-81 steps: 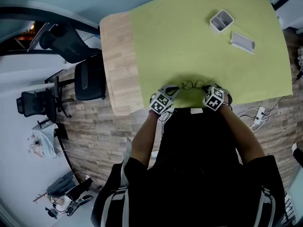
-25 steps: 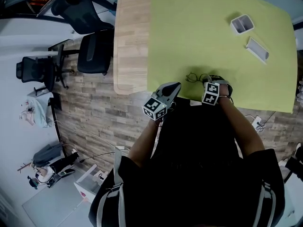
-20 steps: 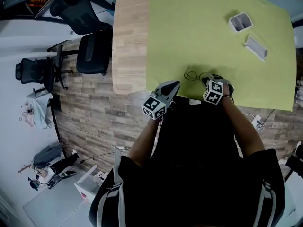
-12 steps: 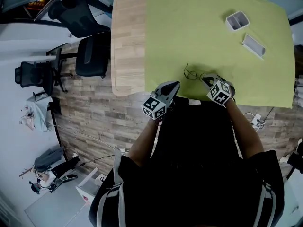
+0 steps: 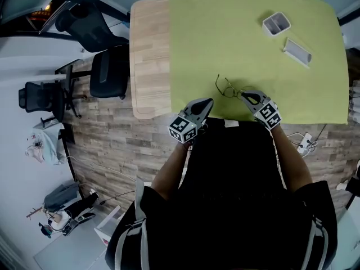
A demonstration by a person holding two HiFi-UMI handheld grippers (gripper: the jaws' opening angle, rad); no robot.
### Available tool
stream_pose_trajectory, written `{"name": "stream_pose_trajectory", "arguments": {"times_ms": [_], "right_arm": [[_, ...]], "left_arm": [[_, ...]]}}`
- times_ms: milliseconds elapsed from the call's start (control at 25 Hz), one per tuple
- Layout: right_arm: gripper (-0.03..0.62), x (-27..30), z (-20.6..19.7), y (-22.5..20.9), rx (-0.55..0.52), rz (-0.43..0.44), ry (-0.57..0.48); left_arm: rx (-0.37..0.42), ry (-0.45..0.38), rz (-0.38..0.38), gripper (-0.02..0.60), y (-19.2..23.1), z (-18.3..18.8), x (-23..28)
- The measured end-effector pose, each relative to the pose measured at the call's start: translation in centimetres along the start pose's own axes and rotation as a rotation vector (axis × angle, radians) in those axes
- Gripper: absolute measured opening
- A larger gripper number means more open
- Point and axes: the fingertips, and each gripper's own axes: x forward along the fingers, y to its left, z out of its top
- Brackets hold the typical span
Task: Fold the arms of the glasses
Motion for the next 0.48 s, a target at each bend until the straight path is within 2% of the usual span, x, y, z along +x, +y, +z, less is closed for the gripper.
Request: {"name": "stream_pose_trajectory", "arguments": {"times_ms": [200,480], "right_arm": [[0.043,-0.7,-0.3,-0.5,0.118,0.003,-0.09],[0.043,-1.8,-2.0,-1.7,0.404,0.034,-0.243]], "left_arm": [[0.003,0.009,-0.017,0.018,-0.6,-0.1,0.4],[-0.024,0.019,-0.001,0.018,-0.5,-0.8,-0.2]]}}
